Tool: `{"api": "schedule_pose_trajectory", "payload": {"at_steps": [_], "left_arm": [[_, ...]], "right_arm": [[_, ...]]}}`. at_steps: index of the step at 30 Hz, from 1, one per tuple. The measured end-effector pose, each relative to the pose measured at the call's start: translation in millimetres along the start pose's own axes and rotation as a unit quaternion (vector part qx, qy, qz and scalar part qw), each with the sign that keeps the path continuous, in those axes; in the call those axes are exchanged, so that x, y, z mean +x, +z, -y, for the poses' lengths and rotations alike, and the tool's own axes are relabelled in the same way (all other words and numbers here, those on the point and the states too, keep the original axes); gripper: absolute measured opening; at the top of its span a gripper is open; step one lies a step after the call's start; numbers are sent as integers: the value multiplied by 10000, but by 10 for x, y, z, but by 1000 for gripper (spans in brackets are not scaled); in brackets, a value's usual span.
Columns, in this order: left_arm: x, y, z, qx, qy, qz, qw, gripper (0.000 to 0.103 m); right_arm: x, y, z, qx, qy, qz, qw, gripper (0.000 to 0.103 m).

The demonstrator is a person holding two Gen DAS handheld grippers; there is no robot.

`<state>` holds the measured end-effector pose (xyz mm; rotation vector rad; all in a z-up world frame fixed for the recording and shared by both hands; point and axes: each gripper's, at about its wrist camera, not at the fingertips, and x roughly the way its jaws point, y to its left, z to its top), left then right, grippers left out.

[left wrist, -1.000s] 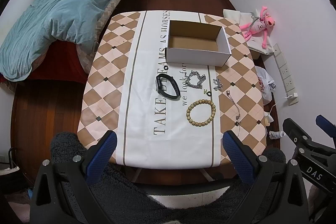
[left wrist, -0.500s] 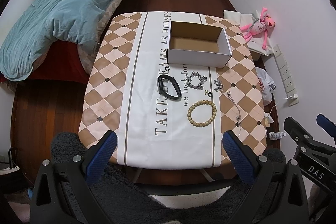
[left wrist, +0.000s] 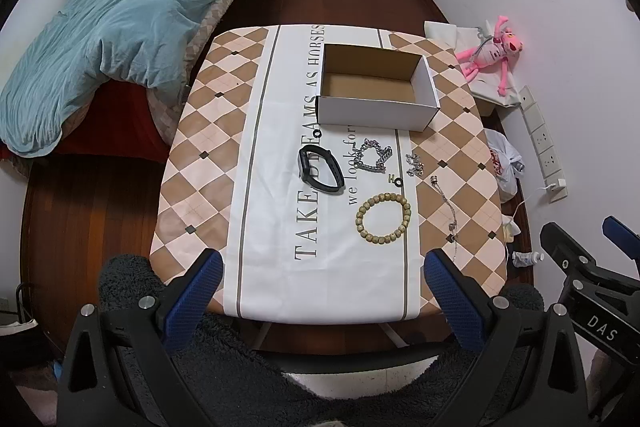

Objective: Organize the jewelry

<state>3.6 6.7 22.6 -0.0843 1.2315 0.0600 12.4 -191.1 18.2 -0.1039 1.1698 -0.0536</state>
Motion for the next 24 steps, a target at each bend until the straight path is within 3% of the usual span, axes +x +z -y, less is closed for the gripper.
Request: {"api": "schedule_pose_trajectory", "payload": {"at_steps": [16,18,21,24], "left_arm": [[32,33,41,56,6,40,10000,103],[108,82,94,85,69,62,9999,103],[283,117,155,111,227,110,9996,103],[524,170,210,190,463,115,9987,103]], "right_arm": [[28,-1,30,155,21,-29,9999,103],[87,150,67,256,-25,-108,9996,103],[252,117,169,409,-50,-257,9988,103],[630,125,299,648,-115,-511,9965,103]]}}
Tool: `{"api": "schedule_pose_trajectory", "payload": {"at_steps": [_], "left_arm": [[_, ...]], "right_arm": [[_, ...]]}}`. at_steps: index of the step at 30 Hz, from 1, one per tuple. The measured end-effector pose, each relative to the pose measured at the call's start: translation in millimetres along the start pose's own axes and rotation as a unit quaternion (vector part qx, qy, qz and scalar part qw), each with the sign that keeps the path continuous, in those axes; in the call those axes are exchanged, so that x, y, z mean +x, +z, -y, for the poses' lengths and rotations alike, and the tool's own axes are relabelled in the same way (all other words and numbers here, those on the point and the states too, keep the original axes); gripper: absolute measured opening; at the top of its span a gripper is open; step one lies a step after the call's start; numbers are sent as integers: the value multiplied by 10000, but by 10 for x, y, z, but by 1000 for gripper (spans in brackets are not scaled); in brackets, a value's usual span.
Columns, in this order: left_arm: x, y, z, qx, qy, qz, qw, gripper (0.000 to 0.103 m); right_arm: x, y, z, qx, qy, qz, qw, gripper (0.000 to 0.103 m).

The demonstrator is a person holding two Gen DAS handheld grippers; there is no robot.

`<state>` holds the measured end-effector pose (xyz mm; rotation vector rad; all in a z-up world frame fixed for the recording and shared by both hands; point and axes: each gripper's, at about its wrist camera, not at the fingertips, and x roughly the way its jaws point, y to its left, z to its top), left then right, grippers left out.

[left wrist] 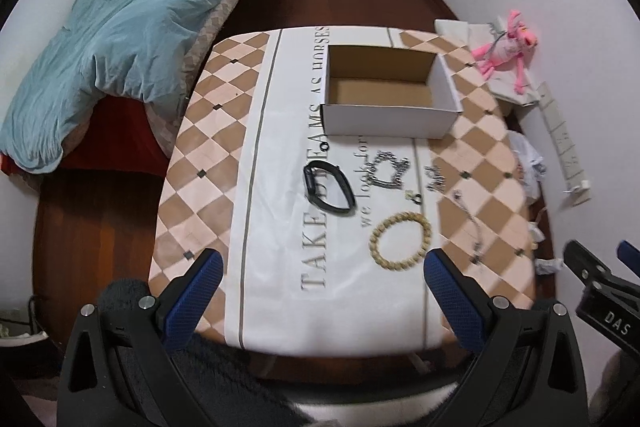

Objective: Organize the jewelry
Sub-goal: 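Grasp the wooden bead bracelet with left gripper while right gripper grasps the silver pendant chain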

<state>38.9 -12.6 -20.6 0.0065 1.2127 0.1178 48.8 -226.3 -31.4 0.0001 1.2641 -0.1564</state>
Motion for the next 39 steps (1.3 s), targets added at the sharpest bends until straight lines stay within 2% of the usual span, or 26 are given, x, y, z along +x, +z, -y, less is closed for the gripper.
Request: {"api": "schedule_pose_trajectory", "payload": {"at_steps": [3,8,15,20,21,25,27,28,29,31,34,39], "left_arm": [[322,18,45,93,146,-169,9997,103],[775,-41,90,251,284,-546,9978,103],[1272,-73,218,315,-47,-996,9945,102],[1508,-37,350,346,-254,-1166,9923,76],[1546,-35,373,372,-262,-1184,9919,74],[1633,-35,451,496,-320,-1106,9921,54],[1632,-22,468,511,-386,-996,9930,39],[1626,-17,468,509,-416,-954,9933,24],[1626,-11,461,493,-429,-947,9934,14],[1619,-3,436,445,-413,-943,9937,7],[1578,12,286,277,-365,-878,9951,7],[1522,2,-109,11,-271,-762,9967,7]], "right_arm": [[404,-82,45,114,126,-227,9996,101],[953,-360,17,130,291,-628,9975,87],[1365,-446,3,291,329,-842,9955,85],[1469,-393,43,336,302,-887,9950,85],[1484,-377,46,344,302,-900,9949,85],[1533,-299,49,336,344,-903,9947,84],[1539,-259,39,337,389,-897,9946,84],[1545,-224,28,338,461,-875,9945,80],[1552,-184,8,320,546,-854,9943,78],[1573,-107,-45,275,677,-832,9939,73],[1618,33,-146,164,810,-742,9938,65],[1730,242,-406,-87,916,-654,9936,58]]}}
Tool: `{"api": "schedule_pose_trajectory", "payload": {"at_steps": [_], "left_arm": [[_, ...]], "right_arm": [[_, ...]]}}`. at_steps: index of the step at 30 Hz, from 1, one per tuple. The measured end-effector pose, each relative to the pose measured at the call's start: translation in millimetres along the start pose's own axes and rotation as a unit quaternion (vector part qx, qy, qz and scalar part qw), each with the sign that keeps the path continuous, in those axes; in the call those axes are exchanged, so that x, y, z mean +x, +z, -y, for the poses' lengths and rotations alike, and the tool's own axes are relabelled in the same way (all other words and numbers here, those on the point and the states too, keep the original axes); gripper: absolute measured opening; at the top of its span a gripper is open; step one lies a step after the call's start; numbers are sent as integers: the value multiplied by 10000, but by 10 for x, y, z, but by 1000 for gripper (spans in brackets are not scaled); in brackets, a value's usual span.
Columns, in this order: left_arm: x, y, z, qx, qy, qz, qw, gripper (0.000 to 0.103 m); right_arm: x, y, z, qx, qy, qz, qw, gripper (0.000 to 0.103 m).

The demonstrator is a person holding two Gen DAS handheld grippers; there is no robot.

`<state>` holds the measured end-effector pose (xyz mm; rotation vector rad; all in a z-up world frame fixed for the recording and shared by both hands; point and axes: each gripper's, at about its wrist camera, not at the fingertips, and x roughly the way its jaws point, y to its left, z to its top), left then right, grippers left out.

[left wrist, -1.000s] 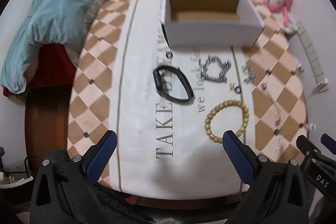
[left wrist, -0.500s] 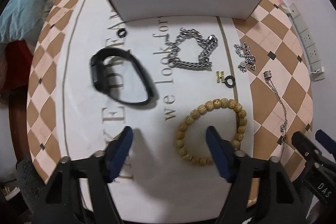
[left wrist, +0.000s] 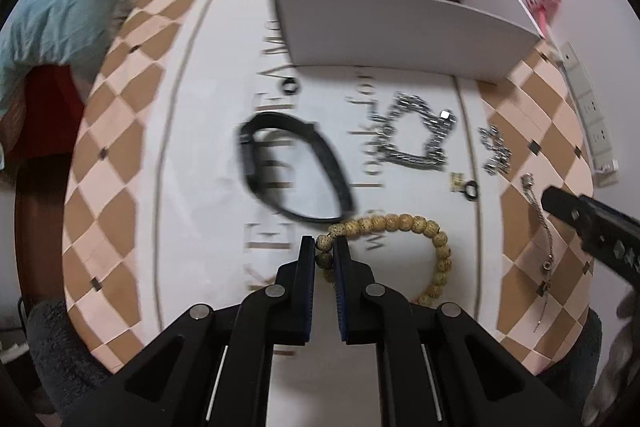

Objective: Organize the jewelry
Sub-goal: 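Grasp the wooden bead bracelet with left gripper while right gripper grasps the silver pendant chain, then carry both items into the white box and open both grippers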

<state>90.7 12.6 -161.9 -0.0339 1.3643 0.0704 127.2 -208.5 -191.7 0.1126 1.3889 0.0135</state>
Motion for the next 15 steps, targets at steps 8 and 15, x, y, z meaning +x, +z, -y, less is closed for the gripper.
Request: {"api": "schedule_pose_trajectory", "payload": {"at_steps": [8,15], "left_arm": [[-7,-80,-277,-132,143,118,9997,7],[-178,6,-110,-49,42,290,9996,6]], "right_arm": [[151,40,-342,-626,-187,95,9978,18],[38,-33,-348,-648,-45,168,9977,10]]}}
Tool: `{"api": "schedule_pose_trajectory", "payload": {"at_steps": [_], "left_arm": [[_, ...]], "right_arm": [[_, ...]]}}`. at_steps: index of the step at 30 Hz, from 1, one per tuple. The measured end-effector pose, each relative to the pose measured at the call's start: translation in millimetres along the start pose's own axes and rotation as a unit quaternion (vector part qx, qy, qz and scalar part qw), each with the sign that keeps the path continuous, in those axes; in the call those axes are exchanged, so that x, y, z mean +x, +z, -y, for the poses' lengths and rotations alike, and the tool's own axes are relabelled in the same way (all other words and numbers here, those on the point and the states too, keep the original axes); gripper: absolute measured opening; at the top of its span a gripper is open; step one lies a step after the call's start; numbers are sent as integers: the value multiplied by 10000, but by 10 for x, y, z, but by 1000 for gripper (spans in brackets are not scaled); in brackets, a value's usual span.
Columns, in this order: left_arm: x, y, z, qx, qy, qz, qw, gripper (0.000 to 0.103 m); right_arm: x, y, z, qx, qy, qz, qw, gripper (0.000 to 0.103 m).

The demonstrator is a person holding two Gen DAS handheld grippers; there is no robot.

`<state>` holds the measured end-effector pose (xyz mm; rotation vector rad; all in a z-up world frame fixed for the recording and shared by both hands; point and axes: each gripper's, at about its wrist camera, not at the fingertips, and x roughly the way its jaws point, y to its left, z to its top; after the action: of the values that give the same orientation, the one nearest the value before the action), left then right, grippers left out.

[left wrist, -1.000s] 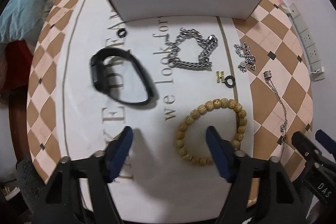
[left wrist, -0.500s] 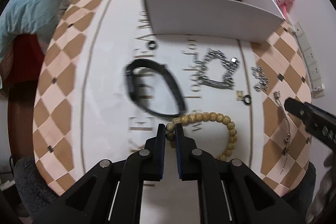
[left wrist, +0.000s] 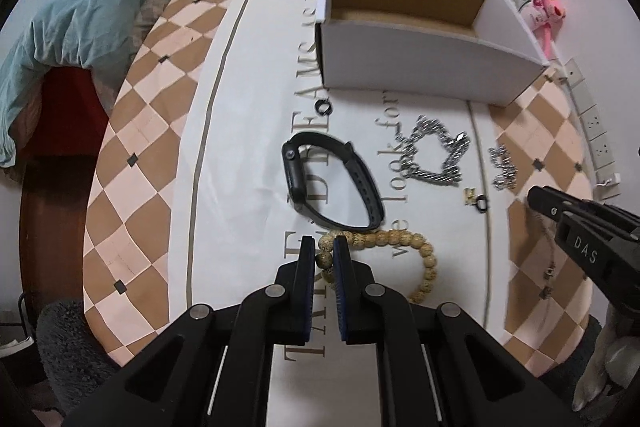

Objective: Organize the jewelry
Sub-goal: 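Carry both items into the white box and open both grippers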

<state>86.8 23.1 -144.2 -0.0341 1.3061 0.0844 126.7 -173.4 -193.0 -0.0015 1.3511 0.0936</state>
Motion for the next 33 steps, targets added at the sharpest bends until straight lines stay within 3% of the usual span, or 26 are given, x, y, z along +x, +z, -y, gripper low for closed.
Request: {"api": "schedule_pose_trajectory", "payload": {"at_steps": [11,21,26,33], "left_arm": [[-763,143,67,129,-516,611,9967,6],[-1365,746,76,175,-1121,1183,9865,6],[-1395,1085,79,219,-1226,1234,9845,6],[-1062,1515,51,127,-1361,907,9864,6]], "right_arm": [[-999,0,-46,-96,643,724,9953,10],[-1864,582,-238,-431,977,1374,9847,10],[-1931,902,-273,-516,887,1452,9841,10],[-1546,1345,-303,-490,784,1122,9894,10]]}}
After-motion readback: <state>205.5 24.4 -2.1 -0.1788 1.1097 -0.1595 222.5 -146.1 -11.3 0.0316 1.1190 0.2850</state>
